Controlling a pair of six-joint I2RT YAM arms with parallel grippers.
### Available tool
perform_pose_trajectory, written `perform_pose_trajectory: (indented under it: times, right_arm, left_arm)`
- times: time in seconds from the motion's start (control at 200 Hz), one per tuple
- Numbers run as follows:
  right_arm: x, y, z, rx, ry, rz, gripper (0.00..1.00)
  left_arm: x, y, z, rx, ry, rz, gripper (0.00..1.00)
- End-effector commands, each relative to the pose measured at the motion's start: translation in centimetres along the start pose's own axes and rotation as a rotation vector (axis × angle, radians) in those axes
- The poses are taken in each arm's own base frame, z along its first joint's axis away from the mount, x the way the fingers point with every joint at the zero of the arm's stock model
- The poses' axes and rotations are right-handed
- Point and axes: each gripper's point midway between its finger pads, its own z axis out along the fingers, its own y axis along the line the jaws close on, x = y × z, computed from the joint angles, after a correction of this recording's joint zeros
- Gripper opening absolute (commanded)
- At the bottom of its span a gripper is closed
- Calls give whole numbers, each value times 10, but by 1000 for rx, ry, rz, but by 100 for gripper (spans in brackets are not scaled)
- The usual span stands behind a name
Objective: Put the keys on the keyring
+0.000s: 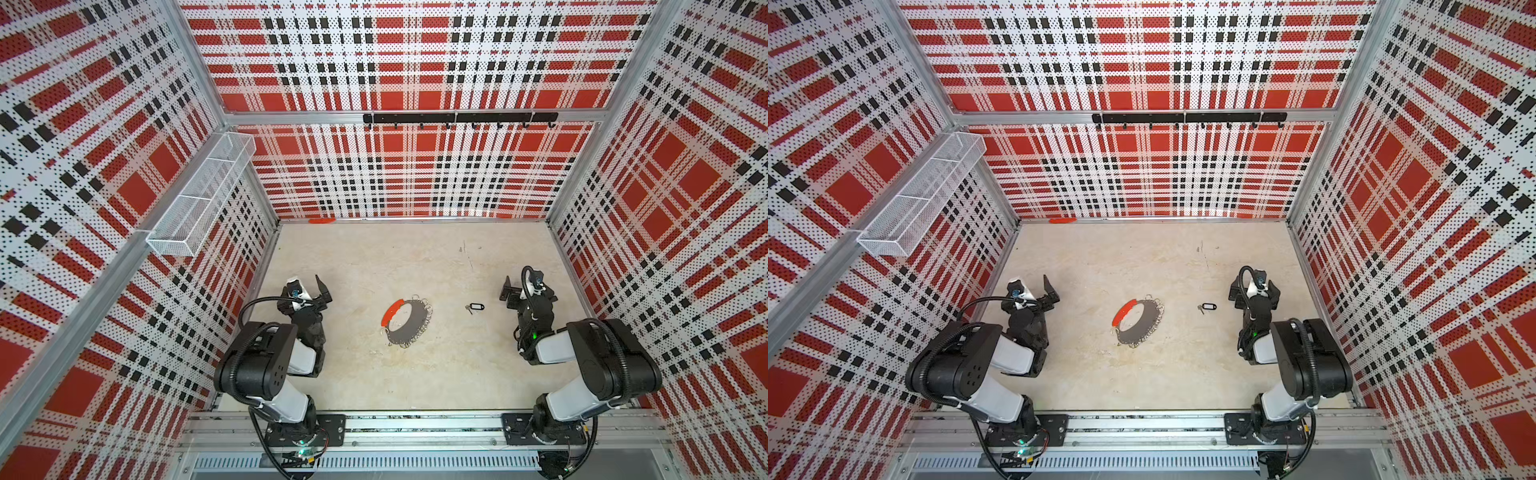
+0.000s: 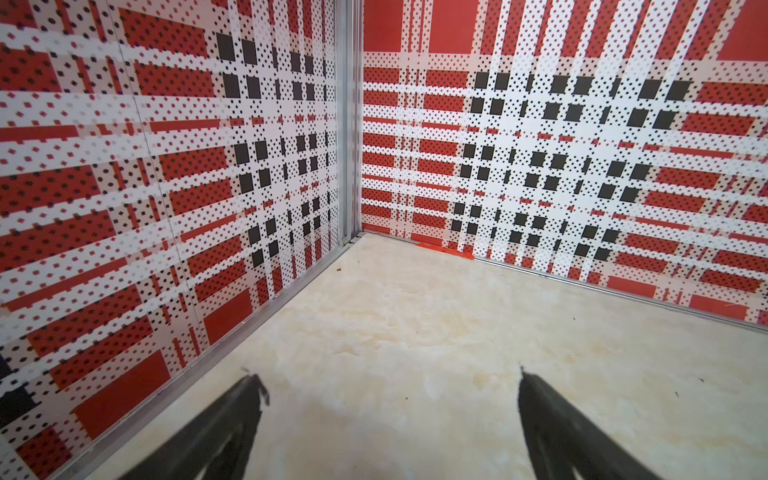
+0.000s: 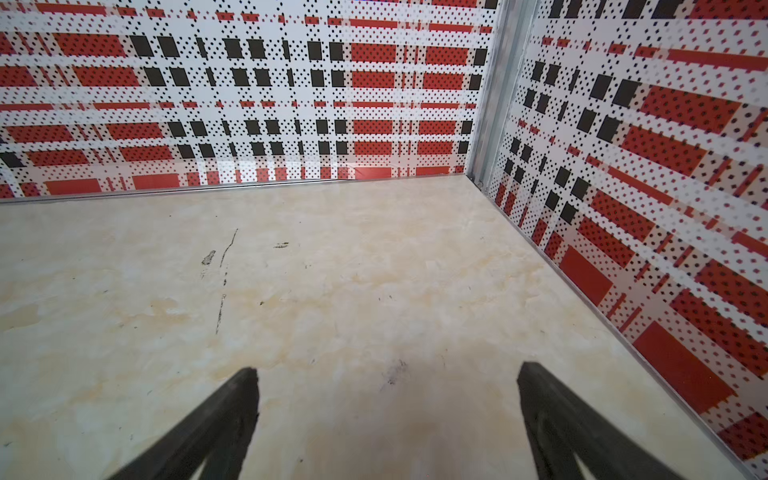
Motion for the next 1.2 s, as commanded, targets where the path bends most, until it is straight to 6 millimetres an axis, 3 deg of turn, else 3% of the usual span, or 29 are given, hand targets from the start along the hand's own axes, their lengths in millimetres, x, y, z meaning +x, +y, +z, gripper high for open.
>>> perform_pose_trajectory:
  times: [0.0,0.686,1.002,1.198]
  right_arm:
    - [-9,0,2,-2,-30,5,100]
    - [-8,-1,1,0,-31,3,100]
    - [-9,0,1,0,-33,1,100]
    - [-24,-5,-24,71,-139,-14,100]
  left_arm:
    - [-8,0,3,2,-22,-12,98]
    - [-9,-1,0,-3,-30,-11,98]
    - [-24,4,-29,-14,-125,-14,98]
    - [-29,5,-32,-8,-139,-24,98]
